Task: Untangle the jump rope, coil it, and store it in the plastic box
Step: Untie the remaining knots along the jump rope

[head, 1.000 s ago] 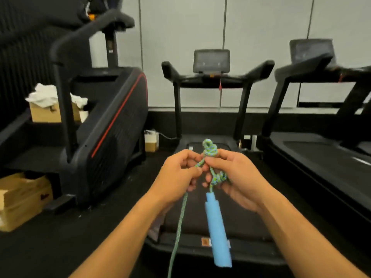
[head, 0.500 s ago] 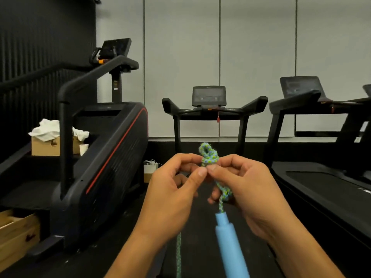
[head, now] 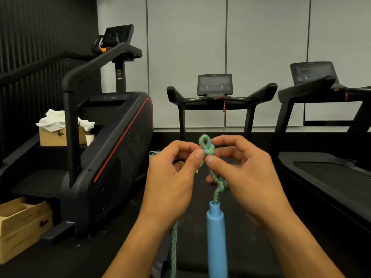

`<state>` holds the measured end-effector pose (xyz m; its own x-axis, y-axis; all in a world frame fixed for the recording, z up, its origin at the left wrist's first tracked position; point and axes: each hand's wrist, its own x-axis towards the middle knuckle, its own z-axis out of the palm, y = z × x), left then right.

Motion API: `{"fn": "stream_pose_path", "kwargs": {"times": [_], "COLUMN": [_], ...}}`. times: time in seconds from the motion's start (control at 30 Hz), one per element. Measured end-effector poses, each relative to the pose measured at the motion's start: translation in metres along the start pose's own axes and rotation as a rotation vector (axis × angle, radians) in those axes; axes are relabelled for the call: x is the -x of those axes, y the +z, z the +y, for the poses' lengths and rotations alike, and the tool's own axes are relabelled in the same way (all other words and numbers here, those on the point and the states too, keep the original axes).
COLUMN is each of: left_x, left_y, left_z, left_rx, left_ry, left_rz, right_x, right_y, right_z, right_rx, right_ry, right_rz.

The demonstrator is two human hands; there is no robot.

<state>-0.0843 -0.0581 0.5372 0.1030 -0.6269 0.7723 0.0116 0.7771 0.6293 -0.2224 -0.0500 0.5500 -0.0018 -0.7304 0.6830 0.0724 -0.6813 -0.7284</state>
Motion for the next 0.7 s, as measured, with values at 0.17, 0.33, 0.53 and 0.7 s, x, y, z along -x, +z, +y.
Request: {"fn": "stream_pose_path", "kwargs": {"times": [0.17, 0.33, 0.53, 0.7], "left_x": [0.0014, 0.0037, 0.005, 0.0052], "left_y": [0.0001, -0.002, -0.0065, -0.0048], "left_z": [-0.0012, 0.0001, 0.0036, 0.0041], "left_rx": [-0.013, -0.088, -0.178, -0.05], "left_ry": [-0.007, -0.013, -0.011, -0.078], "left_rz": [-0.001, -0.009, -0.02, -0.049], "right_x": [0.0027, 0.0041, 0.0066, -0.0005], "right_y": [0.0024, 0.0014, 0.0023, -0.0034], "right_z": [0.0052, 0.0064, 0.0047, 0.0092], "right_rx": [0.241, 0.461, 0.484, 0.438], "right_ry": [-0.137, -0.246, -0.308, -0.249], "right_rz": [0.046, 0.108, 0.096, 0.107]}}
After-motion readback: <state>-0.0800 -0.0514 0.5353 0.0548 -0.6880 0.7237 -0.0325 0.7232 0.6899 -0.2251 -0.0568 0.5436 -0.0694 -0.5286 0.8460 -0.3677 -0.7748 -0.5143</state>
